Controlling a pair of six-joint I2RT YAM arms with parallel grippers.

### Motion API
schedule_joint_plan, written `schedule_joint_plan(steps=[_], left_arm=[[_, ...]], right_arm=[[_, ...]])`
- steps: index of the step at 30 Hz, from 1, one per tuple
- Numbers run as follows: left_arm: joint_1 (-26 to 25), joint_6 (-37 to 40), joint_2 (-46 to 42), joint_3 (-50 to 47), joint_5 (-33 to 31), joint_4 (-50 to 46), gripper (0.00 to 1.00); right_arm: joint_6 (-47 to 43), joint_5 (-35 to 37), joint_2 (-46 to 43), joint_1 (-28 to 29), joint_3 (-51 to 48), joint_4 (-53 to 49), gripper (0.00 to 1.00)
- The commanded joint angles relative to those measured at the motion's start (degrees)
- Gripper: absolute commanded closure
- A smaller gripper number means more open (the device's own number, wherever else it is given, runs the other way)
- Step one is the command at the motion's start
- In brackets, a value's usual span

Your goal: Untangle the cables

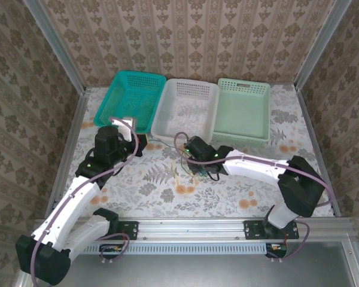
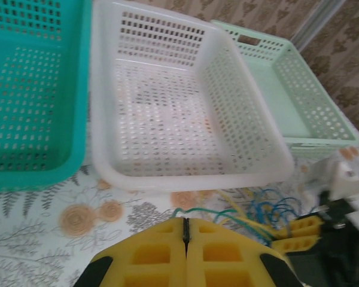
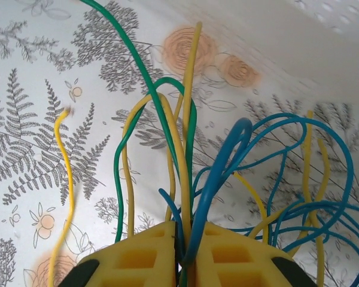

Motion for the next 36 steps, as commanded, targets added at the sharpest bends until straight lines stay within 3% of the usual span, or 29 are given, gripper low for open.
schedule_joint_plan(steps=[1,8,21,30,32,33,36], left_arm=[[1.57,2.13,-1.73,2.49,0.34,-2.12,1.0],[3.22,0.88,-2.05,1.69,1.75,-1.11,1.0],[6.7,0.76,-3.34,5.37,3.16,-2.55,1.0],[9.37,2.56,-1.94,10.68,-3.14,-3.49,1.0],[10.94,1.99,-0.34,11.39,-1.91,-2.16,1.0],[11.41,1.62,0.56,11.74,-0.54,-1.44,1.0],[11.36,0.43,3.38,12.47,4.46,0.49,1.0]], right_arm=[[2.22,-5.03,-3.45,-3.2,-3.51,2.08,0.84],[3.39,-10.87,-6.13,-6.68,-8.17,7.02,0.78],[5.6,-10.39,-5.83,-7.96,-10.29,9.53,0.76],[6.88,-12.04,-8.57,-7.74,-10.92,13.09,0.67],[7.15,-12.12,-8.41,-7.65,-10.99,13.16,0.66],[7.39,-12.11,-8.31,-7.65,-11.05,13.19,0.64],[8.12,-11.8,-8.75,-7.5,-11.33,13.87,0.46]])
